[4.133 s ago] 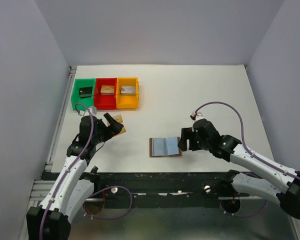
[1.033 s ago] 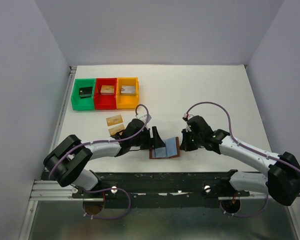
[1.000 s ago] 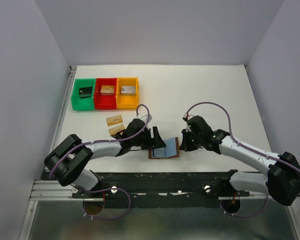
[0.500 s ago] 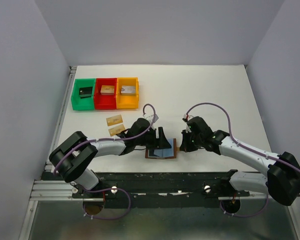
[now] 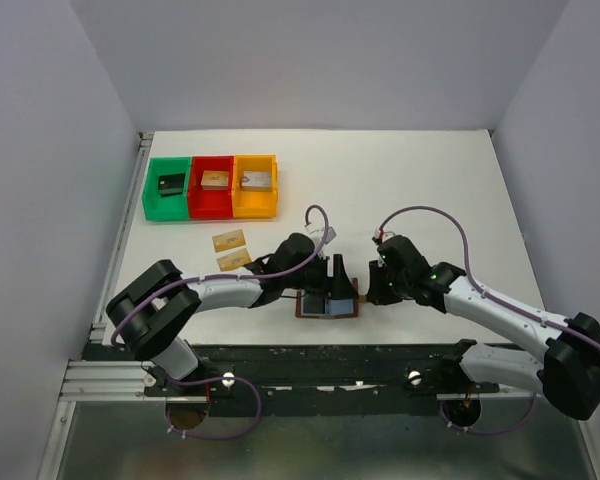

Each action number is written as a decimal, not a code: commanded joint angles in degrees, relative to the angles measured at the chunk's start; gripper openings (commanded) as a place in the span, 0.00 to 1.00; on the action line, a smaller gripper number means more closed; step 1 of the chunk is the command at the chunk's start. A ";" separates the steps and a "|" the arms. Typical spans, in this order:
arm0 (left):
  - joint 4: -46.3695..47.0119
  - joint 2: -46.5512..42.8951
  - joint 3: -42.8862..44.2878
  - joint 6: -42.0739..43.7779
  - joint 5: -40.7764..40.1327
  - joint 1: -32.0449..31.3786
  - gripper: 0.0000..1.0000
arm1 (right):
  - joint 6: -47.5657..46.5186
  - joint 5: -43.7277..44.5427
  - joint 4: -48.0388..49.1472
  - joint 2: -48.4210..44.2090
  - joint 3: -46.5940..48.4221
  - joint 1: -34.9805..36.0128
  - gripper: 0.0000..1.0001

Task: Take the credit cards out of the card holder
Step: Remove the credit card from the card holder.

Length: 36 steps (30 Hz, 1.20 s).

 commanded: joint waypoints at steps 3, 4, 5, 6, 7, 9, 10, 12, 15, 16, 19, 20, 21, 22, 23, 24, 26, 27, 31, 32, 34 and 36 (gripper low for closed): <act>-2.65 -4.86 -0.54 2.80 -2.39 0.00 0.79 | 0.88 7.52 -8.81 -6.94 3.05 -0.20 0.47; -3.27 -5.75 -0.81 3.15 -3.18 0.18 0.79 | 0.79 8.13 -10.05 -7.83 3.84 -0.19 0.50; -3.62 -7.06 -1.07 3.24 -3.80 0.44 0.79 | 0.62 8.40 -11.28 -8.97 4.89 -0.19 0.51; -3.89 -7.86 -1.51 3.24 -4.15 0.88 0.79 | 0.01 8.32 -12.07 -9.85 5.95 -0.19 0.51; -3.89 -9.08 -1.95 3.16 -4.77 1.23 0.79 | -0.35 7.88 -12.25 -10.99 6.65 -0.19 0.51; -4.06 -11.45 -3.53 2.98 -6.52 1.76 0.79 | -1.05 2.99 -10.16 -12.92 7.27 -0.19 0.47; -4.33 -12.86 -4.49 2.81 -7.58 2.02 0.79 | -1.14 0.35 -7.80 -13.63 7.01 -0.19 0.42; -4.50 -15.32 -6.95 2.28 -10.03 2.81 0.78 | -0.62 -8.17 -2.53 -13.55 6.31 -0.11 0.34; -3.98 -18.40 -10.99 0.44 -12.41 4.83 0.71 | 2.80 -16.88 6.00 -10.48 4.99 0.07 0.27; -3.63 -19.19 -12.22 -0.18 -13.20 5.53 0.67 | 4.29 -18.65 8.98 -8.73 4.47 0.16 0.26; -3.45 -20.60 -15.30 -2.03 -14.61 7.38 0.51 | 8.78 -23.49 18.12 -4.25 2.45 0.59 0.25; -3.54 -20.87 -15.83 -2.12 -14.97 7.74 0.45 | 10.01 -23.85 20.07 -2.84 2.09 0.68 0.25; -3.89 -20.87 -16.10 -2.12 -15.40 7.91 0.41 | 10.80 -24.20 21.83 -1.09 2.00 0.86 0.25; -4.50 -20.87 -16.28 -2.20 -15.67 8.09 0.38 | 11.51 -24.46 22.98 0.32 2.00 1.03 0.25; -4.77 -20.78 -16.37 -2.21 -15.85 8.18 0.35 | 12.12 -24.29 24.29 2.08 2.00 1.04 0.25; -4.94 -20.78 -16.37 -2.03 -16.02 8.27 0.33 | 12.82 -24.20 25.18 3.92 2.00 1.04 0.25; -4.68 -20.61 -16.54 -2.03 -16.55 8.27 0.29 | 14.06 -24.11 27.99 6.65 1.48 1.12 0.25; -4.42 -20.35 -16.72 -2.12 -16.72 8.27 0.28 | 14.58 -24.03 29.04 7.88 1.13 1.04 0.24; -1.70 -18.94 -17.51 -3.08 -16.38 8.27 0.25 | 16.52 -23.68 32.65 11.93 -0.46 1.04 0.24; -1.08 -18.50 -17.77 -3.17 -15.94 8.27 0.25 | 16.52 -23.24 32.92 12.46 -0.72 1.12 0.24; -0.03 -17.54 -17.60 -3.26 -15.24 8.27 0.24 | 16.44 -22.27 32.66 13.61 -0.90 1.21 0.24; 0.24 -16.40 -16.90 -2.82 -14.36 8.27 0.24 | 16.17 -21.66 32.04 14.75 -0.72 1.12 0.25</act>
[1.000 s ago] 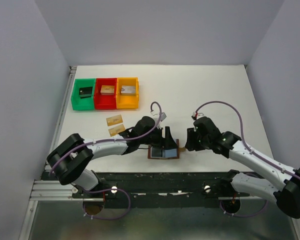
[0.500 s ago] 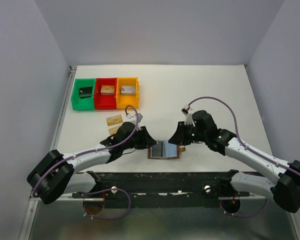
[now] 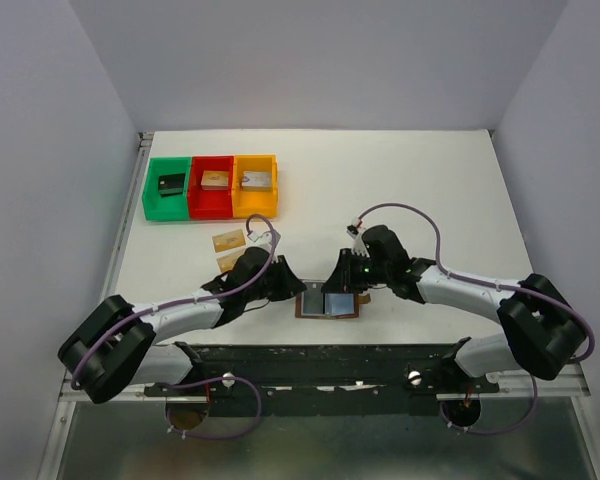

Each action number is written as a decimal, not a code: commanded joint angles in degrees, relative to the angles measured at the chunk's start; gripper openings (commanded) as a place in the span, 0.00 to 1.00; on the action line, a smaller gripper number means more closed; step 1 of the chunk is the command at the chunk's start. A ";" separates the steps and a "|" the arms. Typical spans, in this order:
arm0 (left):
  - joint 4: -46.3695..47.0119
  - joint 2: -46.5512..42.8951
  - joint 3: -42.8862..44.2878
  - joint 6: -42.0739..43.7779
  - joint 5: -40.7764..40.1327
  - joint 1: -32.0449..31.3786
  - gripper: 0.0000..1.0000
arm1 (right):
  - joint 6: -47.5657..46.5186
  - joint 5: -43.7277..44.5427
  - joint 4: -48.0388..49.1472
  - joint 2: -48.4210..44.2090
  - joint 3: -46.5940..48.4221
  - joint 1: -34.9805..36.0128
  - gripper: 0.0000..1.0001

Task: Take the credit cards out of the card holder
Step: Remove the credit card from the card holder.

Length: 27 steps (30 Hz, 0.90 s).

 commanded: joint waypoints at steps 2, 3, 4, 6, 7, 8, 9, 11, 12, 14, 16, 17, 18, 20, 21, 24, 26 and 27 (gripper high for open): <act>3.02 3.63 1.12 0.44 1.12 0.18 0.21 | 0.87 0.84 2.67 3.19 -0.48 0.31 0.28; 2.84 4.25 1.47 0.35 1.39 0.18 0.20 | 0.87 0.92 2.67 3.98 -0.48 0.23 0.28; 2.67 5.04 1.91 0.35 1.48 0.18 0.19 | 0.87 1.01 2.58 4.68 -0.31 0.31 0.29; 2.58 6.36 2.09 0.18 1.83 0.18 0.16 | 0.78 1.36 2.49 6.35 -0.13 0.31 0.30; 2.67 6.89 2.09 0.00 1.92 0.18 0.16 | 0.78 1.54 2.58 7.06 -0.22 0.31 0.30; 2.67 7.24 1.91 -0.17 2.00 0.09 0.13 | 0.87 1.63 2.49 7.76 -0.13 0.23 0.30; 2.67 7.50 1.91 -0.26 2.00 0.18 0.13 | 0.78 1.89 2.58 8.20 -0.22 0.23 0.30; 2.49 8.12 2.00 -0.26 2.09 0.18 0.13 | 0.78 1.98 3.01 8.73 -0.48 0.23 0.30; 2.23 8.30 1.91 -0.26 2.18 0.18 0.12 | 0.78 1.98 3.28 8.82 -0.66 0.23 0.31; 1.79 8.65 2.09 -0.18 1.92 0.18 0.12 | 0.70 2.16 3.19 9.08 -0.66 0.23 0.32; 1.52 9.00 2.35 -0.09 1.92 0.18 0.12 | 0.61 2.07 3.28 9.26 -0.57 0.23 0.33; 1.52 9.09 2.35 -0.09 1.83 0.18 0.12 | 0.52 2.07 3.28 9.44 -0.66 0.23 0.33; 1.52 9.26 2.26 -0.09 1.83 0.09 0.11 | 0.52 1.98 3.37 9.61 -0.48 0.23 0.34; 1.26 9.35 2.26 -0.09 1.74 0.18 0.11 | 0.52 1.81 3.37 9.96 -0.48 0.23 0.34; 1.17 9.35 2.26 -0.09 1.57 0.18 0.11 | 0.43 1.80 3.46 10.05 -0.39 0.23 0.34; 1.08 9.09 1.65 -0.44 1.13 0.18 0.09 | 0.61 1.72 3.55 10.32 -0.39 0.23 0.34; 1.08 9.00 1.21 -0.62 0.86 0.09 0.08 | 0.61 1.80 3.63 10.32 -0.48 0.14 0.34; 1.00 8.91 1.12 -0.62 0.77 0.18 0.08 | 0.52 1.80 3.81 10.23 -0.57 0.23 0.34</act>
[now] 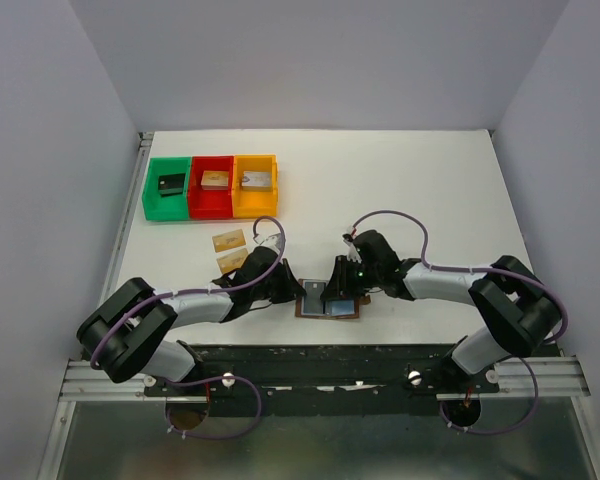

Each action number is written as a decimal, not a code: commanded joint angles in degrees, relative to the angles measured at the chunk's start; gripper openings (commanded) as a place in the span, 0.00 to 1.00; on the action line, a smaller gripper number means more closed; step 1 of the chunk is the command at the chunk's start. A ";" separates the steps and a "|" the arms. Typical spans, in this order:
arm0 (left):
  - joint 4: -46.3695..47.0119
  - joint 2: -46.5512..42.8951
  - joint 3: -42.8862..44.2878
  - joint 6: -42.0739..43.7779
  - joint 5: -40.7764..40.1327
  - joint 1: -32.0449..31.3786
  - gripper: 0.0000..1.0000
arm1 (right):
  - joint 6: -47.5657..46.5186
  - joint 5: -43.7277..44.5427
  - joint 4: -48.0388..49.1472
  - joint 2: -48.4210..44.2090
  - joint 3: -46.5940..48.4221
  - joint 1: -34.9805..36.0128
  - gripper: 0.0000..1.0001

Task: Take the credit cards out of the card holder
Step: Remove the credit card from the card holder.

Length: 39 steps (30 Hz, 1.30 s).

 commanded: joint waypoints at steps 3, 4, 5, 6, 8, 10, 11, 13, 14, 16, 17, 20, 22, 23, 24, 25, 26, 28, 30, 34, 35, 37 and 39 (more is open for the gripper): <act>-0.62 0.24 -0.63 -0.55 -0.39 0.14 0.08 | 0.06 0.95 1.99 0.90 -0.64 0.23 0.34; -0.62 0.15 -0.72 -0.64 -0.56 0.14 0.08 | 0.15 0.78 2.26 1.07 -0.72 0.23 0.34; -0.71 0.06 -0.72 -0.64 -0.65 0.14 0.08 | 0.32 0.51 2.61 1.25 -0.72 0.23 0.34; -0.71 -0.11 -0.80 -0.64 -0.65 0.14 0.08 | 0.41 0.34 2.87 1.51 -0.72 0.23 0.34; -0.88 -0.20 -0.98 -0.55 -0.82 0.14 0.08 | 0.76 -0.36 3.66 2.12 -0.72 0.14 0.34; -0.97 -0.47 -1.24 -0.64 -0.91 0.14 0.08 | 1.03 -1.24 4.37 2.74 -0.81 0.23 0.34; -1.06 -0.55 -1.33 -0.73 -1.00 0.14 0.08 | 1.20 -1.51 4.63 3.00 -0.81 0.23 0.34; -1.23 -0.90 -1.42 -0.81 -1.00 0.14 0.09 | 1.12 -1.51 4.81 3.44 -0.72 0.23 0.34; -1.32 -1.08 -1.51 -0.90 -1.00 0.14 0.09 | 1.12 -1.51 4.89 3.53 -0.81 0.23 0.34; -1.94 -1.61 -1.33 -0.81 -1.17 0.14 0.10 | 1.12 -1.25 4.81 3.71 -0.99 0.23 0.34; -2.20 -1.96 -1.33 -0.81 -1.35 0.14 0.11 | 1.20 -1.16 4.81 3.62 -0.99 0.23 0.34; -3.17 -3.19 -1.51 -0.73 -1.96 0.14 0.13 | 1.03 -0.89 4.72 3.53 -1.16 0.23 0.34; -3.61 -3.80 -1.68 -0.73 -2.23 0.14 0.13 | 0.94 -0.81 4.54 3.36 -1.34 0.23 0.35; -3.96 -3.89 -1.68 -0.64 -2.40 0.14 0.13 | 0.77 -0.81 4.54 3.27 -1.25 0.23 0.36; -4.05 -3.89 -1.68 -0.64 -2.49 0.14 0.13 | 0.85 -0.63 4.46 3.18 -1.34 0.23 0.37; -4.22 -3.81 -1.86 -0.55 -2.67 0.14 0.13 | 0.77 -0.54 4.37 3.09 -1.34 0.23 0.38; -4.22 -3.63 -1.86 -0.46 -2.67 0.14 0.13 | 0.50 -0.46 4.19 3.01 -1.25 0.23 0.38; -4.22 -3.19 -2.03 -0.46 -2.67 0.05 0.13 | 0.41 -0.46 3.93 3.09 -1.25 0.14 0.39; -4.14 -2.84 -2.03 -0.46 -2.67 0.14 0.12 | 0.24 -0.45 3.84 3.18 -1.25 0.23 0.39; -4.49 -2.66 -2.03 -0.38 -2.76 0.14 0.11 | 0.24 -0.54 4.02 3.62 -1.16 0.23 0.40; -4.49 -2.58 -2.03 -0.20 -2.76 0.05 0.11 | 0.15 -0.54 4.02 3.80 -1.16 0.23 0.40; -4.58 -2.49 -1.95 -0.11 -2.76 0.14 0.10 | 0.15 -0.81 4.10 3.97 -1.08 0.23 0.41; -4.58 -2.14 -1.86 0.06 -2.67 0.14 0.09 | 0.24 -1.16 4.10 4.24 -0.81 0.23 0.42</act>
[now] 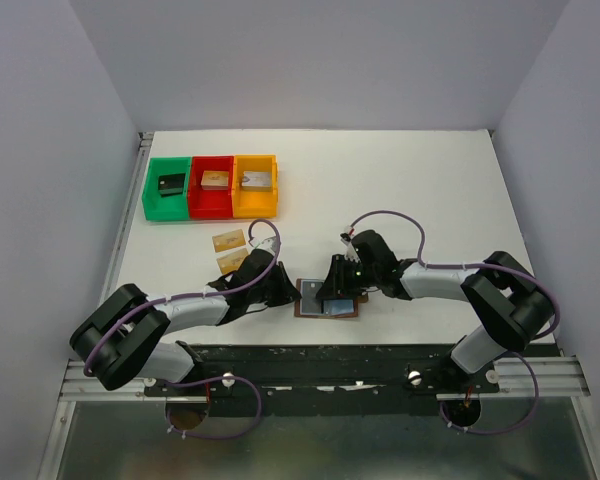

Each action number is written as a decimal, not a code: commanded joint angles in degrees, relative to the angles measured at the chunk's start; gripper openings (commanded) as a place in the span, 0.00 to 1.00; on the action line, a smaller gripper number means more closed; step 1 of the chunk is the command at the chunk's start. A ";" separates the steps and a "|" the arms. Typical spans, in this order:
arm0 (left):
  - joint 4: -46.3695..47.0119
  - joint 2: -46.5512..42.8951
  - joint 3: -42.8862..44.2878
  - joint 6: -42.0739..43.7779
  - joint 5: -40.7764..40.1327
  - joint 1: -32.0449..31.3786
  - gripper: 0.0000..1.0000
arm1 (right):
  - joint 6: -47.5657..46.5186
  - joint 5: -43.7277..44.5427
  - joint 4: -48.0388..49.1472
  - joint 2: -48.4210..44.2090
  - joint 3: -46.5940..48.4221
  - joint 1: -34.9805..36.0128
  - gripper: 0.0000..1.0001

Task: Take the credit cards out of the card holder
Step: Remove the credit card from the card holder.

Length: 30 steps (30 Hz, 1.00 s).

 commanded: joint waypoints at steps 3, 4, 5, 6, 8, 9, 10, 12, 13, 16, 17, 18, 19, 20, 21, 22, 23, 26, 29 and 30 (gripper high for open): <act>-0.99 1.36 -0.33 0.68 -1.32 0.00 0.09 | -0.05 -0.85 1.57 1.77 -1.12 0.23 0.42; -0.99 1.62 -0.42 0.68 -1.31 0.00 0.08 | 0.22 -1.20 2.53 1.68 -1.47 0.23 0.42; -0.91 1.89 -0.33 0.76 -1.23 0.00 0.08 | 0.57 -1.64 3.50 1.50 -1.91 0.14 0.42; -0.90 2.06 -0.42 0.68 -1.23 0.00 0.08 | 0.75 -1.99 4.47 1.24 -2.17 0.14 0.43; -0.82 2.42 -0.50 0.68 -1.05 0.00 0.08 | 1.36 -2.87 6.40 0.80 -2.87 0.14 0.43; -0.64 2.59 -0.59 0.59 -1.14 0.00 0.07 | 1.54 -3.23 7.02 0.54 -3.05 0.23 0.43; -0.47 2.77 -0.59 0.41 -0.96 0.00 0.07 | 1.89 -3.66 7.81 0.36 -3.23 0.14 0.43; -0.20 2.94 -0.85 0.15 -0.96 0.00 0.07 | 2.50 -4.19 9.30 0.19 -3.75 0.05 0.43; -0.03 3.03 -1.03 0.15 -0.96 0.00 0.06 | 2.77 -4.37 9.66 0.10 -3.84 0.05 0.43; 0.32 2.95 -1.38 -0.03 -1.05 0.00 0.06 | 3.73 -4.98 11.41 0.10 -4.63 -0.30 0.43; 0.33 2.95 -1.56 -0.03 -1.05 0.00 0.06 | 4.00 -5.16 12.03 0.18 -4.90 -0.47 0.43; 0.41 3.03 -1.56 -0.11 -1.05 0.00 0.06 | 4.35 -5.42 12.65 0.18 -5.25 -0.48 0.43; 0.41 3.03 -1.65 -0.11 -1.14 0.00 0.06 | 4.79 -5.51 13.43 0.27 -5.51 -0.65 0.43; 0.41 2.95 -1.82 -0.20 -1.14 0.00 0.06 | 5.14 -5.60 14.05 0.45 -5.86 -0.91 0.43; 0.50 2.86 -1.91 -0.38 -1.23 0.00 0.06 | 5.84 -5.86 15.10 0.62 -6.39 -1.09 0.43; 0.50 2.68 -2.17 -0.38 -1.23 0.00 0.06 | 6.37 -6.04 16.33 0.88 -6.83 -1.44 0.43; 0.50 2.51 -2.26 -0.47 -1.40 0.00 0.06 | 6.89 -6.22 17.04 1.15 -7.09 -1.70 0.43; 0.33 1.28 -2.87 -0.73 -1.93 0.00 0.13 | 7.69 -6.83 19.32 2.03 -7.89 -2.23 0.44; -0.20 -0.39 -3.14 -0.99 -2.37 0.00 0.23 | 8.13 -7.09 20.65 2.64 -8.24 -2.41 0.44; -0.29 -0.92 -3.40 -1.17 -2.63 0.00 0.26 | 8.39 -7.18 20.91 2.91 -8.24 -2.50 0.44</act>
